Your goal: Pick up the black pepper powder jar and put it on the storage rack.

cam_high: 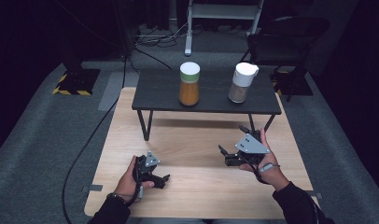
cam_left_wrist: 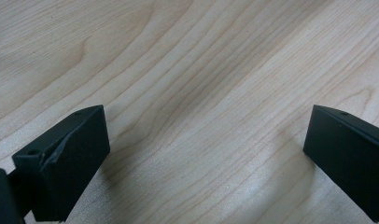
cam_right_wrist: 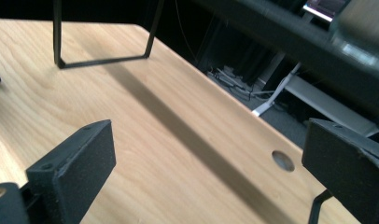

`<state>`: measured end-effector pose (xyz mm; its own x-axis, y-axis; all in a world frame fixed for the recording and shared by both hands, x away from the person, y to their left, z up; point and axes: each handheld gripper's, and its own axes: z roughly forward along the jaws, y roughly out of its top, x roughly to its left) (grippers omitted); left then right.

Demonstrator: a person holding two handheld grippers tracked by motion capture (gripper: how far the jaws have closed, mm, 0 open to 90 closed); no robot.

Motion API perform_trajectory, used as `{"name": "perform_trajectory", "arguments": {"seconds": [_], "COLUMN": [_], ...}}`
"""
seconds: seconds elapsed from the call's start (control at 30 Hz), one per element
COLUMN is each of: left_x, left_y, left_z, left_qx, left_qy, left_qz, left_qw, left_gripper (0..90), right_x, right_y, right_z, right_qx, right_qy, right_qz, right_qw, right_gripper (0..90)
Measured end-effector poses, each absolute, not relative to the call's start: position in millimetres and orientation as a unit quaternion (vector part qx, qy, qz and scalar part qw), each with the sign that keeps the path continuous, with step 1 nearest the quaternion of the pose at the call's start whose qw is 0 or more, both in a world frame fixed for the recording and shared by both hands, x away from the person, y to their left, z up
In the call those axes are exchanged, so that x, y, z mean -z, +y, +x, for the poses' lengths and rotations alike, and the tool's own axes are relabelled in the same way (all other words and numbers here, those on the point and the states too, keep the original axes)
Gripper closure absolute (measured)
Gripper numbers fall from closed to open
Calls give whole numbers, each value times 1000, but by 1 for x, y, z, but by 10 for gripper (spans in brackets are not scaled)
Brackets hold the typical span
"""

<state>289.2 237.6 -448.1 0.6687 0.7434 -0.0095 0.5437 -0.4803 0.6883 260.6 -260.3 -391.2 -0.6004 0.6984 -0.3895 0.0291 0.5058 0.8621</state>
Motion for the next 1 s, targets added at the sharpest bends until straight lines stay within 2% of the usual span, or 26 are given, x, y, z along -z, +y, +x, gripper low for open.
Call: {"name": "perform_trajectory", "arguments": {"seconds": [1.0], "left_x": [448], "left_y": [238], "left_z": [289], "left_qx": [-147], "left_qy": [380], "left_qz": [848], "left_qw": [340], "left_gripper": [5], "right_x": [438], "right_y": [-271], "right_z": [252], "right_qx": [-368], "right_qy": [834], "right_qz": [232], "right_qw": [339], "right_gripper": [27]}}
